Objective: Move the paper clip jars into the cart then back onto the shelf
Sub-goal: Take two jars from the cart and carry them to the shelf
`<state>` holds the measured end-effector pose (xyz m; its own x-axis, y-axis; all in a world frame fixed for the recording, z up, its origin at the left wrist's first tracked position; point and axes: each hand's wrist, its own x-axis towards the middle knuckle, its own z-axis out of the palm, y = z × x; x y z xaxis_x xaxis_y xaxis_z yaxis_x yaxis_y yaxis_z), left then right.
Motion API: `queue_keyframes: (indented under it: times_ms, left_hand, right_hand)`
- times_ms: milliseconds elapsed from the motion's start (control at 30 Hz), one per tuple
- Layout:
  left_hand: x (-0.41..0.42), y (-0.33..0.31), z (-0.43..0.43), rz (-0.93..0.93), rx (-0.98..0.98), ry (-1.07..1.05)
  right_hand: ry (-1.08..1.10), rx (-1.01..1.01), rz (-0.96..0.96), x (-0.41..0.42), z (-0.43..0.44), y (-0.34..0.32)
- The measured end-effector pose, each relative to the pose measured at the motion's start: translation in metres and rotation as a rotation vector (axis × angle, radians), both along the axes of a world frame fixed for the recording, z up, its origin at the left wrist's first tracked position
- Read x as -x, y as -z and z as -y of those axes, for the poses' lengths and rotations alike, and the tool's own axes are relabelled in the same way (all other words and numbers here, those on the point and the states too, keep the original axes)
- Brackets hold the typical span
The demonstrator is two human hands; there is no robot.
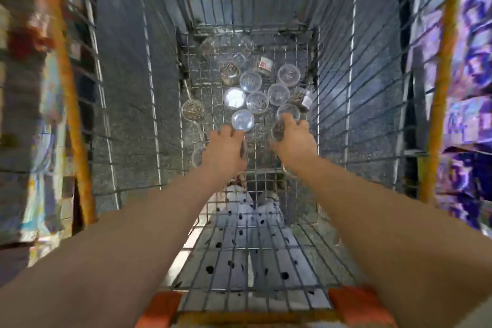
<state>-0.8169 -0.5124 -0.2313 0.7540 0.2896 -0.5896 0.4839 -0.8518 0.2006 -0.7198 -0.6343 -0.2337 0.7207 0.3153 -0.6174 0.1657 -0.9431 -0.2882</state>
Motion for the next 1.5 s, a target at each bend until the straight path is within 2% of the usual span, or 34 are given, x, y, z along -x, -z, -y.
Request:
queue_keyframes:
  times_ms: [167, 300, 667, 833, 967, 1167, 1500]
  left_hand:
    - [-0.027, -0.085, -0.012, 0.142, -0.014, -0.073]
    - [-0.039, -0.162, -0.018, 0.271, 0.024, -0.159]
    - [-0.049, -0.35, -0.031, 0.669, 0.029, -0.279]
    - [-0.034, -0.42, -0.028, 0.872, -0.073, -0.365]
    - [-0.009, -0.46, -0.029, 1.006, -0.073, -0.364]
    - [0.05, -0.505, -0.045, 1.14, 0.067, -0.474]
    - [0.207, -0.575, -0.066, 1.302, -0.018, -0.632]
  right_hand:
    - [0.055, -0.245, 0.039, -0.022, -0.01, -0.092]
    - [0.028, -0.361, 0.101, -0.037, -0.016, -0.163]
    - [-0.172, -0.708, 0.292, -0.05, -0.029, -0.325]
    - [-0.26, -0.845, 0.388, -0.051, -0.034, -0.403]
    - [-0.325, -0.983, 0.386, -0.041, -0.036, -0.445]
    - [-0.426, -1.153, 0.281, -0.001, -0.055, -0.487]
    - [-0.768, -1.32, 0.148, 0.117, -0.114, -0.559]
